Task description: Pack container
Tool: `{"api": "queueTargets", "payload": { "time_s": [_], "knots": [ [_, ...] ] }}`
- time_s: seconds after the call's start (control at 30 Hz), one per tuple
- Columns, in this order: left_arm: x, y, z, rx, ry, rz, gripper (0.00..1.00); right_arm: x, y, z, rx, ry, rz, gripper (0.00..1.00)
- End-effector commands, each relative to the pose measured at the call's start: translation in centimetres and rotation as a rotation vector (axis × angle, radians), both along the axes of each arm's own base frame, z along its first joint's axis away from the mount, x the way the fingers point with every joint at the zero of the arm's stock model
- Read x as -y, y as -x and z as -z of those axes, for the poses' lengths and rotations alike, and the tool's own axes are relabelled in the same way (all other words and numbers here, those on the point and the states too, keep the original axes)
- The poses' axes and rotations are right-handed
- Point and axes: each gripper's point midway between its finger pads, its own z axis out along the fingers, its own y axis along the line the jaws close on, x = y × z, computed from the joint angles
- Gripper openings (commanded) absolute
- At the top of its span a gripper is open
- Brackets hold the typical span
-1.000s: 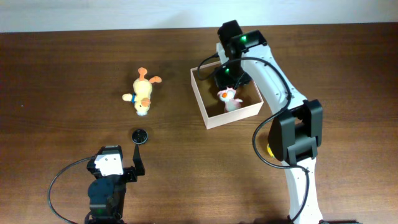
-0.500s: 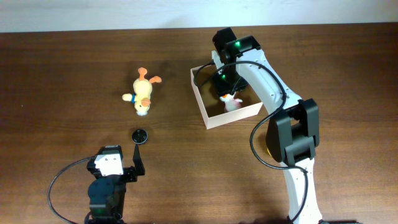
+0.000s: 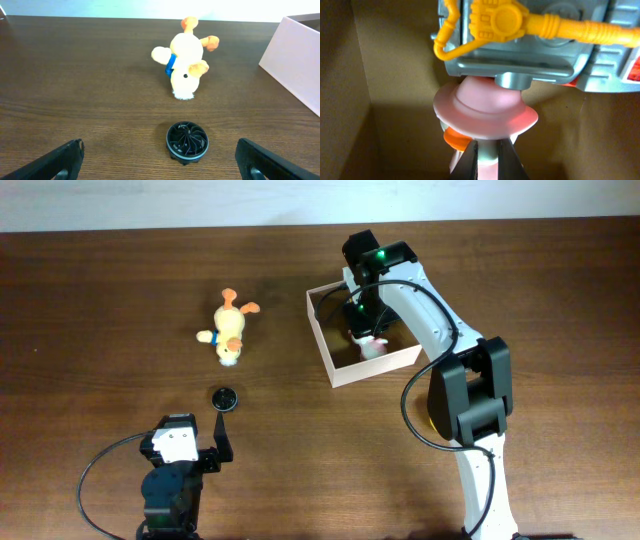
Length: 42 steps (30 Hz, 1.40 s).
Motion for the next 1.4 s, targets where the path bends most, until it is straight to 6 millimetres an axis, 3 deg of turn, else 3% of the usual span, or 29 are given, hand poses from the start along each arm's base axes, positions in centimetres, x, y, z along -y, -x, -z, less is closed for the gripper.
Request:
{"api": "queueTargets", "payload": {
  "time_s": [0.0, 0.33, 0.57, 0.6, 0.63, 0.67, 0.8, 0.93, 1.23, 1.27, 1.37],
  "knots": [
    [0.0, 0.0, 0.1, -0.001, -0.015, 0.01, 0.99, 0.3, 0.3, 0.6, -0.018, 0.025, 0.002, 0.04],
    [0.0, 0.0, 0.1, -0.001, -0.015, 0.01, 0.99, 2.6, -0.9, -5.0, 0.094, 0.139, 0.016, 0.04],
    [0.0, 0.0, 0.1, -0.001, -0.015, 0.01, 0.99, 3.6, -0.8, -5.5, 0.092, 0.15, 0.032, 0.04],
    [0.0, 0.0, 0.1, -0.001, -0.015, 0.01, 0.99, 3.8, -0.6, -5.5, 0.083, 0.149, 0.035, 0.15],
    [0.0, 0.0, 0.1, -0.001, -0.015, 0.01, 0.99, 3.9, -0.4, -5.5, 0.069, 0.143, 0.037, 0.41],
    [0.0, 0.0, 0.1, -0.001, -0.015, 0.01, 0.99, 3.8, -0.1, -5.4, 0.055, 0.136, 0.036, 0.49],
    [0.0, 0.0, 0.1, -0.001, -0.015, 0.01, 0.99, 2.7, 1.2, -5.2, -0.007, 0.072, 0.029, 0.54],
    [0.0, 0.0, 0.1, -0.001, -0.015, 0.01, 0.99, 2.1, 1.1, -4.3, -0.01, 0.055, 0.022, 0.54],
    [0.0, 0.0, 0.1, -0.001, -0.015, 0.01, 0.99, 2.3, 2.7, 0.1, -0.08, 0.062, 0.019, 0.48],
    [0.0, 0.0, 0.1, -0.001, -0.015, 0.01, 0.99, 2.3, 2.8, 0.5, -0.084, 0.063, 0.019, 0.45],
    [0.0, 0.0, 0.1, -0.001, -0.015, 0.01, 0.99, 2.4, 3.1, 1.1, -0.095, 0.067, 0.018, 0.09]
  ]
}}
